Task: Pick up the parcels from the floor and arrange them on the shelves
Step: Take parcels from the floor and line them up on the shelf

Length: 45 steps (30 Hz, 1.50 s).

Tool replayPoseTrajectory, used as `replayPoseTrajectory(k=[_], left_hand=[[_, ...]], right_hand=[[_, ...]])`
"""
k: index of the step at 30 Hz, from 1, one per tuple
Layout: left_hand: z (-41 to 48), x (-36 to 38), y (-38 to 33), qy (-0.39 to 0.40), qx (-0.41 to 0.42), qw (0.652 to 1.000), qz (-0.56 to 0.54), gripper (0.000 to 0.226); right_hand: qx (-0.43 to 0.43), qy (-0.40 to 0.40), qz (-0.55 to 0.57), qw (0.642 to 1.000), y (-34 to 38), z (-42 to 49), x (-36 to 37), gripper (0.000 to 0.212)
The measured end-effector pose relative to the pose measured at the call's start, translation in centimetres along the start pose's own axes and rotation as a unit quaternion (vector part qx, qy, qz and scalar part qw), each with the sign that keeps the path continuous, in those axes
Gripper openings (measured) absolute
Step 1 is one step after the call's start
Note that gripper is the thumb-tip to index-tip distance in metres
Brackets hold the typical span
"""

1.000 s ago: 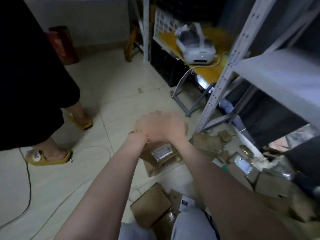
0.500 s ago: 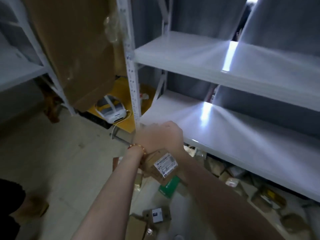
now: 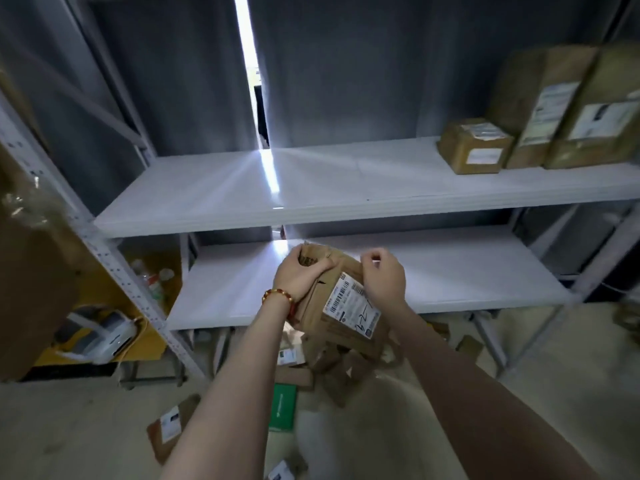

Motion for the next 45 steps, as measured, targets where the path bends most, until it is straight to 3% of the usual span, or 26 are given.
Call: replayPoseTrajectory(k=[3,6,8,12,16,19,24,26,28,32,36,39,42,45], left_hand=[[0.3,3.8,-3.1,0.021,0.015,0.999,-0.024,0.065],[0.8,6.4,-5.0,0.032,0.010,0.999,-0.029,0.106],[1.0,6.9,-5.4,0.032,-0.002,0.999,-0.037,0.114],[2.0,7.5,-6.0,0.008,-0.016,0.997,-0.075,0.107],[3.5,8.5,-5.9,-0.003,-0.018,0.992,-0.122,0.107],[4.0,9.8,-7.5,0.008,-0.004,0.991,-0.137,0.089],[6.0,11.1,-11.5,0.025,0.031,0.981,-0.190,0.091],[6.7,11.7,-13.3,0.031,0.048,0.976,-0.212,0.073],[7.5,12.1,-14.6,0.022,0.057,0.969,-0.241,0.057],[10.9,12.9,-14.6,-0.035,0.052,0.953,-0.296,0.068],[12.1,14.5,-15.7,-0.033,0.043,0.934,-0.352,0.055],[13.4,14.6,-16.0,-0.034,0.051,0.928,-0.366,0.055],[15.6,13.6,-16.5,-0.064,0.089,0.921,-0.374,0.031],[16.5,12.4,-17.4,-0.128,0.128,0.923,-0.340,0.029]], right_hand=[[0.034,-0.045,0.000,0.998,-1.6,1.6,-4.3,0.015],[0.066,-0.087,0.004,0.994,-3.1,3.1,-7.6,0.022],[0.095,-0.108,0.002,0.990,-4.2,3.6,-8.8,0.033],[0.144,-0.097,0.065,0.983,-6.3,5.0,-10.9,0.041],[0.156,-0.004,0.169,0.973,-7.2,6.4,-11.4,0.041],[0.146,0.055,0.208,0.965,-8.2,7.3,-12.4,0.050],[0.105,0.152,0.337,0.923,-8.7,9.0,-15.5,0.043],[0.101,0.183,0.360,0.909,-8.9,9.6,-16.1,0.053],[0.095,0.189,0.376,0.902,-8.9,10.1,-16.6,0.062],[0.087,0.151,0.396,0.902,-8.1,11.5,-18.4,0.080],[0.077,0.106,0.422,0.897,-6.4,13.6,-20.1,0.053],[0.060,0.065,0.426,0.900,-4.2,15.1,-20.9,0.045],[0.044,0.028,0.420,0.906,-2.0,16.7,-21.0,0.033],[0.023,0.000,0.410,0.912,0.1,18.2,-20.5,0.023]])
Point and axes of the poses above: each hand's wrist, its own z-axis towards the middle knuckle, its own x-axis out of the palm, y = z × x, the point moved 5 cm from there along z, towards the middle knuckle, and after that the axes turned 7 degrees about x, right-handed, at the moved point
